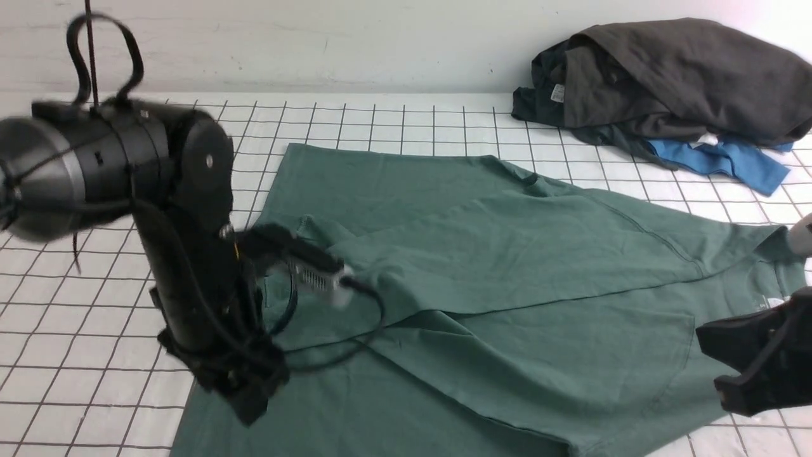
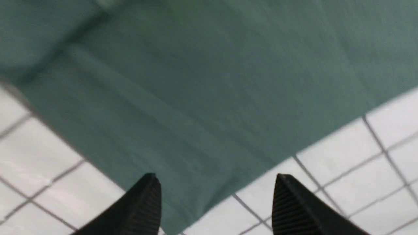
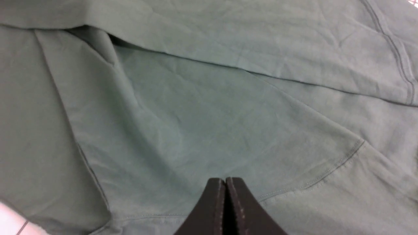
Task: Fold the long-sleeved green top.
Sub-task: Use both arms simultaneously to clamp the lower edge of the clothing fabric
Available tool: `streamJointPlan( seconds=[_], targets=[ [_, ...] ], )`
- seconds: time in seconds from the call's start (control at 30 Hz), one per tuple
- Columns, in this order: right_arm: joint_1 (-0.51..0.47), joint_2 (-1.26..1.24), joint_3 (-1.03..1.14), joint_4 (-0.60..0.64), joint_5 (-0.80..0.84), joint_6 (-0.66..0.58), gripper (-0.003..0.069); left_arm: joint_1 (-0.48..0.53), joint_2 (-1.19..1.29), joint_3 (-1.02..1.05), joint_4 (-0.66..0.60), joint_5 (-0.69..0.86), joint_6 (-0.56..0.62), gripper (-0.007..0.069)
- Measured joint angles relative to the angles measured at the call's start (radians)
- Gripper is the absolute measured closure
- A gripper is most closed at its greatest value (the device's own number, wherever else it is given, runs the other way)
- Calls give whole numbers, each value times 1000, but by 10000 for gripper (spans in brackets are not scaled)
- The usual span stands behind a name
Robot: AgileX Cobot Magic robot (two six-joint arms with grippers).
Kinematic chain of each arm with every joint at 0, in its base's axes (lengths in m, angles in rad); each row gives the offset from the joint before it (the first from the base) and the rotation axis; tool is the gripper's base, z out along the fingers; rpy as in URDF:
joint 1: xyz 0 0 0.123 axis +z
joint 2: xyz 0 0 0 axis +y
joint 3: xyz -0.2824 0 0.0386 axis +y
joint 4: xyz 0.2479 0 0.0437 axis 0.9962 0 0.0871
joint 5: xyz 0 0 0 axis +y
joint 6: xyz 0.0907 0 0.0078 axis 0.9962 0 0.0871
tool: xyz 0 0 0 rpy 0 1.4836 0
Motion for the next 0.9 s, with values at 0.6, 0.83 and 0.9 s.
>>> streamJointPlan(
  seconds=[0.6, 0.83, 0.9],
  targets=[
    [0, 0, 0, 163, 33, -183, 669, -77, -108, 389, 191, -425, 219, 467],
    [0, -6, -20, 163, 110, -205, 669, -79, -196, 329, 196, -355, 91, 620],
    [0, -2, -60, 161, 161, -275, 669, -79, -260, 319, 215, -329, 63, 620]
  ],
)
